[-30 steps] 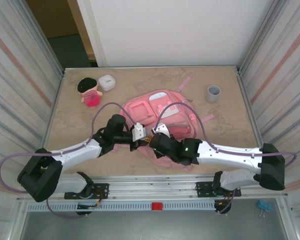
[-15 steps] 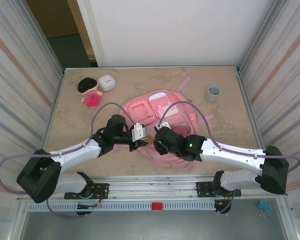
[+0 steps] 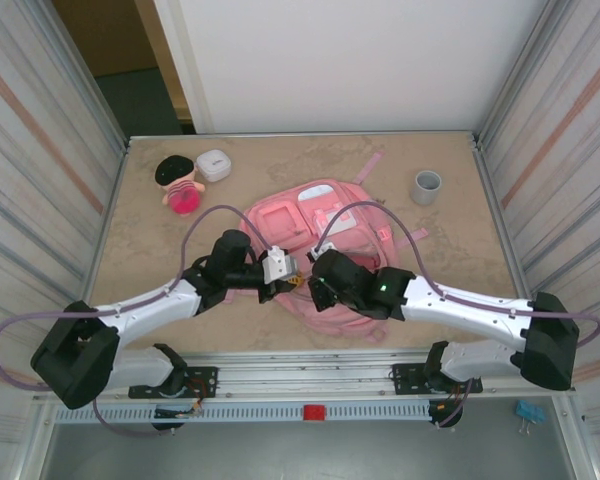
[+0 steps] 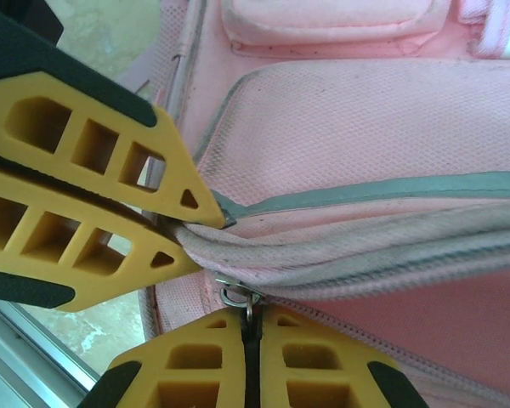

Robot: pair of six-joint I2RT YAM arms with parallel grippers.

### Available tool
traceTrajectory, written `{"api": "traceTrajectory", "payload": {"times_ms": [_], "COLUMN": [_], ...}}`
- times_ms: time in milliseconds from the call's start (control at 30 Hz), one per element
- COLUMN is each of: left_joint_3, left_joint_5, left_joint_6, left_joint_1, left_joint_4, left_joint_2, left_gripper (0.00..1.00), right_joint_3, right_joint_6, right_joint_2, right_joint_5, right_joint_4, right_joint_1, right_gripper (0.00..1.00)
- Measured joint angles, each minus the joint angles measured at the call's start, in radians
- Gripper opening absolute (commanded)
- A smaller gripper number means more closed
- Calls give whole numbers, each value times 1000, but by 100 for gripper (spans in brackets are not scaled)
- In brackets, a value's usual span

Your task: Pack books, pencil case, and school supplies into a backpack

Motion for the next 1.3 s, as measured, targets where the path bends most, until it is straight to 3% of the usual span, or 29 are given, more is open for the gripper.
{"api": "traceTrajectory", "payload": {"times_ms": [433,567,700,900,1100,1167,1300], "left_joint_3": [0,-1,-2,38,102,107,107], "left_joint_5": [-88,-95,-89,-128,-179,-190,-211], "left_joint_6": [1,6,7,19,34,37,48], "left_joint_1": [25,32,18,-135,-160,-162,-162], "left_joint_4": [-68,-107,-134,-138,-130,-129,-129], "left_joint_2": [-68,-91,-136,-125,-16,19,68], "left_gripper": [1,40,55,54,50,44,20], "right_joint_3": [-50,-63,-73,-72,-72,-72,-72], "right_joint_6": [-68,-71,-68,-68,-68,-68,-68], "right_joint_2": [-178,-179,-171,-133,-122,-120,-119], "right_joint_5": [-195,-275,-349,-388,-406,-409,-412], "right_joint_4": [-109,-100,-95,-83,-77,-77,-79], "right_joint_1": [-264,-275,-273,-245,-241,-241,-242], "right_gripper": [0,0,0,0,0,0,0]}}
